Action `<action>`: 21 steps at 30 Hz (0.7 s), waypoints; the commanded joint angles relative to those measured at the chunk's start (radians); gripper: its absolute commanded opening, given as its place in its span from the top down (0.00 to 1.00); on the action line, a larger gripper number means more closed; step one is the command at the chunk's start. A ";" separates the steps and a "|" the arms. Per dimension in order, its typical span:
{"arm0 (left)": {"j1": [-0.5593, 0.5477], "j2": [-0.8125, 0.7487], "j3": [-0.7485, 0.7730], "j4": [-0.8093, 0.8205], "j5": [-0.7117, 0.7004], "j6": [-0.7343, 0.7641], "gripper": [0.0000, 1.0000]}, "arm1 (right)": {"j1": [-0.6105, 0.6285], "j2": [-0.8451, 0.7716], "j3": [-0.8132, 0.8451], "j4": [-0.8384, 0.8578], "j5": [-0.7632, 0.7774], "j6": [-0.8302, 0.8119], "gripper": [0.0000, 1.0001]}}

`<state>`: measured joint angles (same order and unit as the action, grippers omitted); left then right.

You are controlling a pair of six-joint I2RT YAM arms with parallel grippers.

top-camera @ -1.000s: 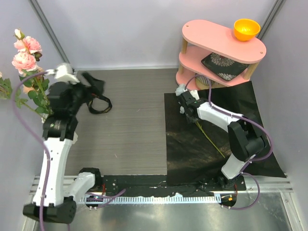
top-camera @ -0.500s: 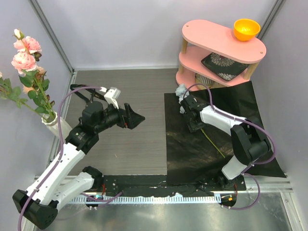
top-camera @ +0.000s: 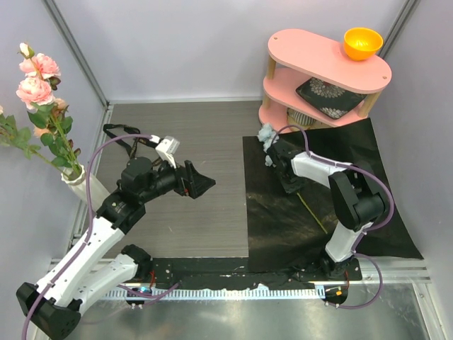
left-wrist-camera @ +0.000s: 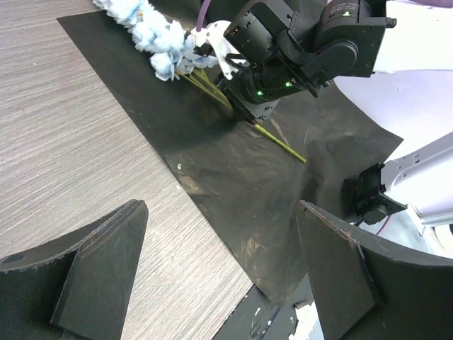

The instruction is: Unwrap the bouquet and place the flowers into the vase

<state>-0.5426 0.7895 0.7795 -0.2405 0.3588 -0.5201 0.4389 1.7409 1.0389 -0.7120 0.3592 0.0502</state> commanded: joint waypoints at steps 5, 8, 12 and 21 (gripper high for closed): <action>-0.003 0.031 0.009 0.056 0.009 -0.038 0.09 | 0.096 -0.137 0.039 0.057 0.064 -0.003 0.99; -0.003 0.057 0.017 0.090 0.029 -0.086 0.09 | 0.164 -0.254 0.053 0.088 0.028 0.019 0.99; -0.006 0.088 0.006 0.185 0.081 -0.182 0.15 | 0.276 -0.404 0.053 0.204 -0.144 0.057 0.99; -0.091 0.181 0.035 0.277 -0.004 -0.255 0.12 | 0.319 -0.603 -0.117 0.736 -0.653 0.344 0.99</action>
<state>-0.5980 0.9535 0.7795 -0.0525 0.4053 -0.7364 0.7387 1.1496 0.9726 -0.2504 -0.0563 0.2501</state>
